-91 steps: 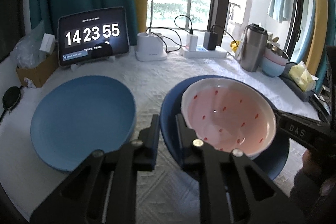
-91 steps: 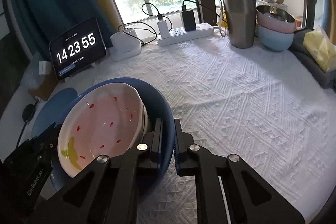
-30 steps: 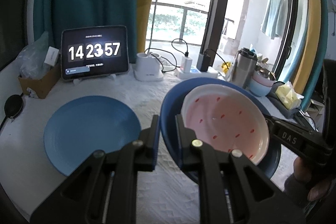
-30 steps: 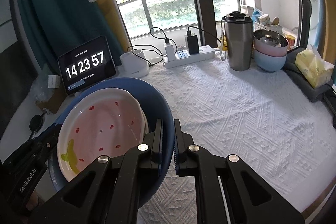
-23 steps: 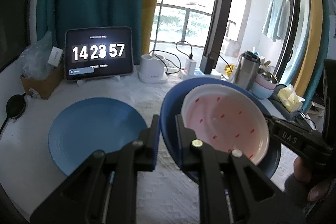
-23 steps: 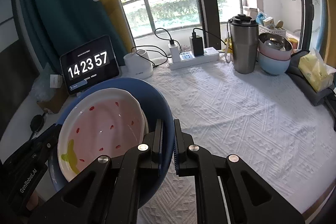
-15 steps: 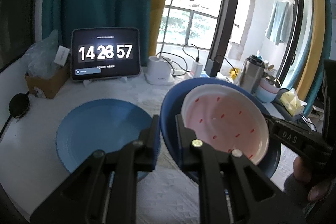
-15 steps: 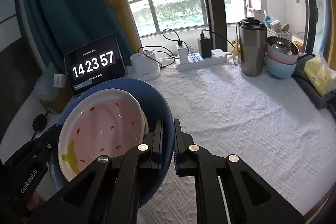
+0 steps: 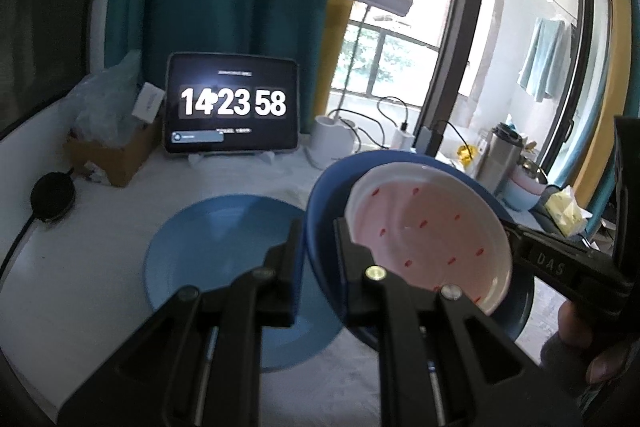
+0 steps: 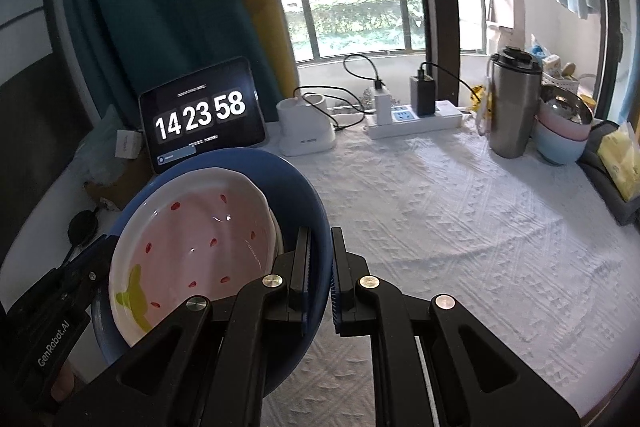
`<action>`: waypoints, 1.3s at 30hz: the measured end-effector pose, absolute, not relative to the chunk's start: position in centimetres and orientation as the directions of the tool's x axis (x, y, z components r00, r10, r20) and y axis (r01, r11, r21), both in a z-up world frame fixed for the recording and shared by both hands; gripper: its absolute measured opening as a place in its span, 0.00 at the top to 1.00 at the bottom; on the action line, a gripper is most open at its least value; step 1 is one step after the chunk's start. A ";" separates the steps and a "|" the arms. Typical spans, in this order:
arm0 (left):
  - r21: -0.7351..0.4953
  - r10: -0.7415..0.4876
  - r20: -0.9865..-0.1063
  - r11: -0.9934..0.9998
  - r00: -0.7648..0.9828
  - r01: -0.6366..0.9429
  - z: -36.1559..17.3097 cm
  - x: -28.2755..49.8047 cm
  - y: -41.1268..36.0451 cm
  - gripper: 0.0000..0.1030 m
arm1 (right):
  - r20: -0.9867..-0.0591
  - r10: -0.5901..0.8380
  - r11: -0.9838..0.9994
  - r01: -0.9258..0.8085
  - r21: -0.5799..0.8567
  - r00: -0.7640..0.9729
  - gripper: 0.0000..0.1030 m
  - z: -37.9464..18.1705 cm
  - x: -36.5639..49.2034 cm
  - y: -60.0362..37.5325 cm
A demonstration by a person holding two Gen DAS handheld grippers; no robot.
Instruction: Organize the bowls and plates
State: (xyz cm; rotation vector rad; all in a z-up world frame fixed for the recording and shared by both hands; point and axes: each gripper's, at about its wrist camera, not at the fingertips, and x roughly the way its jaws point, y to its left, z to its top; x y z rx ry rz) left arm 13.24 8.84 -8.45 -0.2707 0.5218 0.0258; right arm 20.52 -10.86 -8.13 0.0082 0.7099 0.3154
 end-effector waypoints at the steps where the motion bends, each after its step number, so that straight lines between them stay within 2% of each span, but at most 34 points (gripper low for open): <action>1: -0.251 -0.041 -0.496 0.963 0.867 -0.098 -8.5 13.2 9.3 0.88 | -0.640 0.290 0.951 -0.286 0.113 0.712 0.90 -8.2 20.6 -10.4; 22: -0.269 0.021 -0.531 0.944 0.847 -0.192 -10.5 13.8 17.5 0.88 | -0.668 0.337 0.923 -0.374 0.095 0.663 0.90 -9.9 22.7 -1.5; 39: -0.253 0.041 -0.573 0.941 0.819 -0.224 -12.2 14.9 20.0 0.88 | -0.714 0.346 0.915 -0.387 0.114 0.608 0.90 -12.2 24.3 1.7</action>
